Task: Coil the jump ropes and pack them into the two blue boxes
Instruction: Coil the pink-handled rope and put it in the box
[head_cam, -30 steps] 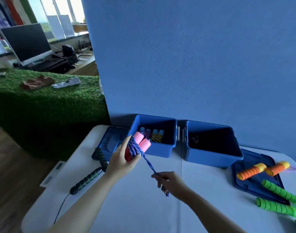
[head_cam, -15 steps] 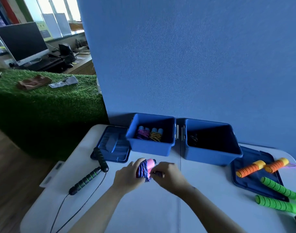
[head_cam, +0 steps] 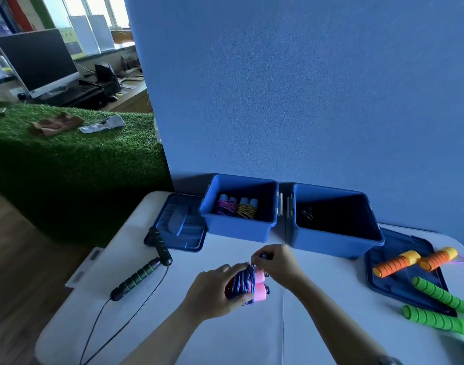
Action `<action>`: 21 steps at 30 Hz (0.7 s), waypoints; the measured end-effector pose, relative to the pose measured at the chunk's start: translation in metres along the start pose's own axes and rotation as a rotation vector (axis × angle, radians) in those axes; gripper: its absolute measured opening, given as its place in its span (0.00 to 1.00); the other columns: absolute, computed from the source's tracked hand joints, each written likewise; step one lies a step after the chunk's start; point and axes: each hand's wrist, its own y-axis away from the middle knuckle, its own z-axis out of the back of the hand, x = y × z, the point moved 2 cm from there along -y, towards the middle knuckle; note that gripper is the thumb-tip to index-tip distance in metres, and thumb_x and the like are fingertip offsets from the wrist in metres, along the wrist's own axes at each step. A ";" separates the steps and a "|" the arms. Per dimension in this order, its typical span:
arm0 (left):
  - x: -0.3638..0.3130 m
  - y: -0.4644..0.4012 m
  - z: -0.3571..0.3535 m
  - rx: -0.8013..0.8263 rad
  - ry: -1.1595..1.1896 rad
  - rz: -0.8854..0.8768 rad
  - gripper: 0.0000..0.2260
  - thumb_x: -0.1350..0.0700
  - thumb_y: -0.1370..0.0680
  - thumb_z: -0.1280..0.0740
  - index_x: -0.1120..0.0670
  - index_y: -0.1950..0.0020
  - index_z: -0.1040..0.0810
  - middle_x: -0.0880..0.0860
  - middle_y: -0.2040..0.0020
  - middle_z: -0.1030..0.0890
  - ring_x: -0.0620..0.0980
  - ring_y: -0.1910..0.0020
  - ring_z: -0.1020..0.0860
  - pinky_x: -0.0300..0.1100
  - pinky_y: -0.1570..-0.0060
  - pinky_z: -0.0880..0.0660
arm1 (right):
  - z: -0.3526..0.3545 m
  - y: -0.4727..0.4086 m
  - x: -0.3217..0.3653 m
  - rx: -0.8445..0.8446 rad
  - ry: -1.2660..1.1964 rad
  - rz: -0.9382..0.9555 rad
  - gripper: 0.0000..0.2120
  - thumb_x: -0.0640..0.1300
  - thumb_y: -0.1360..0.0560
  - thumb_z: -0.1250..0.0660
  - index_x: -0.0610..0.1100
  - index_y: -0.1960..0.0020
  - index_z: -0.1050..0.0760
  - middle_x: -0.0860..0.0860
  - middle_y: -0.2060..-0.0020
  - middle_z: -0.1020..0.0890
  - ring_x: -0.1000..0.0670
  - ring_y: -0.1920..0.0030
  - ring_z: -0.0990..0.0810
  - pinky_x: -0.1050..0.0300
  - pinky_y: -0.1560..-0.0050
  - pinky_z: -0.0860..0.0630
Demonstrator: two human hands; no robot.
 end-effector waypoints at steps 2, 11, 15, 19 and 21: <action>-0.003 0.001 -0.001 -0.006 -0.037 -0.040 0.30 0.29 0.28 0.42 0.37 0.29 0.40 0.45 0.48 0.21 0.47 0.55 0.20 0.42 0.54 0.24 | 0.000 -0.001 -0.002 -0.020 0.106 0.030 0.06 0.40 0.32 0.29 0.49 0.64 0.19 0.57 0.71 0.20 0.60 0.69 0.24 0.67 0.65 0.29; -0.012 0.000 -0.003 -0.066 -0.096 -0.192 0.26 0.33 0.24 0.42 0.35 0.27 0.41 0.49 0.56 0.24 0.48 0.65 0.24 0.42 0.65 0.25 | 0.008 -0.001 -0.012 0.041 -0.334 -0.226 0.14 0.39 0.31 0.25 0.41 0.50 0.27 0.44 0.61 0.15 0.50 0.65 0.21 0.62 0.69 0.29; -0.012 -0.002 -0.003 -0.069 -0.096 -0.211 0.27 0.36 0.25 0.38 0.35 0.27 0.39 0.48 0.60 0.26 0.47 0.69 0.26 0.40 0.68 0.27 | 0.006 -0.002 -0.017 0.061 -0.312 -0.229 0.11 0.39 0.30 0.27 0.40 0.49 0.24 0.42 0.58 0.16 0.50 0.63 0.21 0.60 0.64 0.28; -0.013 -0.005 -0.005 -0.085 -0.086 -0.153 0.26 0.36 0.28 0.36 0.35 0.30 0.37 0.47 0.61 0.25 0.46 0.68 0.24 0.39 0.68 0.27 | 0.000 -0.006 -0.018 0.105 -0.171 -0.205 0.06 0.36 0.24 0.35 0.40 0.49 0.22 0.48 0.65 0.20 0.54 0.68 0.26 0.66 0.68 0.31; -0.013 -0.006 -0.006 -0.097 -0.078 -0.127 0.26 0.36 0.29 0.36 0.35 0.32 0.37 0.46 0.61 0.24 0.46 0.69 0.24 0.39 0.68 0.27 | -0.003 -0.008 -0.016 0.106 -0.123 -0.186 0.08 0.34 0.23 0.39 0.39 0.48 0.21 0.48 0.64 0.21 0.55 0.67 0.27 0.68 0.69 0.33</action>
